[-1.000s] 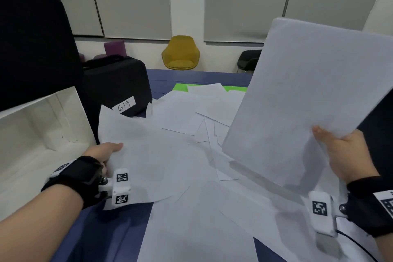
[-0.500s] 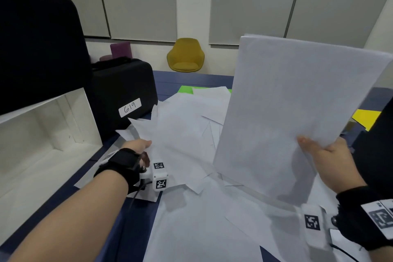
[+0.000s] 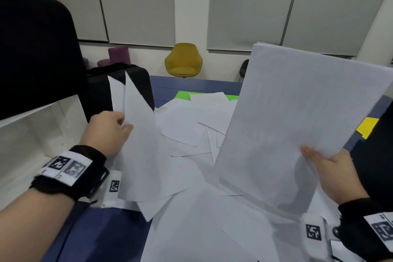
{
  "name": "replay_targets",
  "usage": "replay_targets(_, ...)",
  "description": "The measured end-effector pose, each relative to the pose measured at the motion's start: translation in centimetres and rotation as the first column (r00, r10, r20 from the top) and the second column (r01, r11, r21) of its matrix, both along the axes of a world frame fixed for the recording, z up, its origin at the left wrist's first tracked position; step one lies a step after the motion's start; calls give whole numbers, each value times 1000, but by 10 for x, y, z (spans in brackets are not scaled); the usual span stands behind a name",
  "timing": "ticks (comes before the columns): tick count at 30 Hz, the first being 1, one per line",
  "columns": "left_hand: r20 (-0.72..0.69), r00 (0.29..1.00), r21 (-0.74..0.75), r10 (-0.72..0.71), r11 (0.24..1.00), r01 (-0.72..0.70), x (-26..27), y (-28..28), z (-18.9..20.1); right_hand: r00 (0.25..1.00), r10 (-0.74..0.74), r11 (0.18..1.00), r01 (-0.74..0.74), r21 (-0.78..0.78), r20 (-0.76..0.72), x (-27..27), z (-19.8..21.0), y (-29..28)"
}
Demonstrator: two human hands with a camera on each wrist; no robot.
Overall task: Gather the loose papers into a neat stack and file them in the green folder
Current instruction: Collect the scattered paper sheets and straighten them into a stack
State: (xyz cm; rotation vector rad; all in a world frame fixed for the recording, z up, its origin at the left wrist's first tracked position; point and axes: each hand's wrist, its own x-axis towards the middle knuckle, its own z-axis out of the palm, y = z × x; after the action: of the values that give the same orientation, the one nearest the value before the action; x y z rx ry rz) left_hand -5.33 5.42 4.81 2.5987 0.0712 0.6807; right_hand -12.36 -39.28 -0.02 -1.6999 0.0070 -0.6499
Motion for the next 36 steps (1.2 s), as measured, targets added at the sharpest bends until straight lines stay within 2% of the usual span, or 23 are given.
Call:
replay_targets(3, 138, 984, -21, -115, 993, 119, -15, 10, 20, 997, 65, 997, -66, 35, 41, 1, 6, 10)
replay_targets(7, 300, 908, -13, -293, 950, 311, -27, 17, 35, 994, 82, 996, -85, 42, 72, 7, 8, 19)
replay_targets(13, 468, 817, -11, -337, 922, 387, -41, 0, 41, 992, 122, 992, -123, 10, 38, 7, 10, 26)
replay_targets(18, 505, 819, -47, -272, 939, 341, -28, -1, 37, 974, 226, 971, -228, 73, 37, 2, 18, 34)
replay_targets(22, 577, 780, 61, -242, 965, 255, -17, -4, 34, 960, 279, 956, -278, 94, 11, -1, 22, 38)
replay_targets(25, 568, 794, 100, -216, 976, 193, -9, -5, 30, 957, 291, 951, -290, 105, -1, -3, 24, 40)
replay_targets(27, 559, 800, 62, -217, 973, 221, -6, -7, 29, 952, 305, 947, -303, 107, -2, -5, 26, 43)
replay_targets(30, 536, 822, -73, -191, 960, 271, -9, -14, 32, 950, 313, 943, -310, 124, -7, -7, 26, 45)
replay_targets(36, 483, 854, -291, -194, 884, 365, -12, -37, 35, 947, 319, 937, -319, 144, 20, -5, 25, 50)
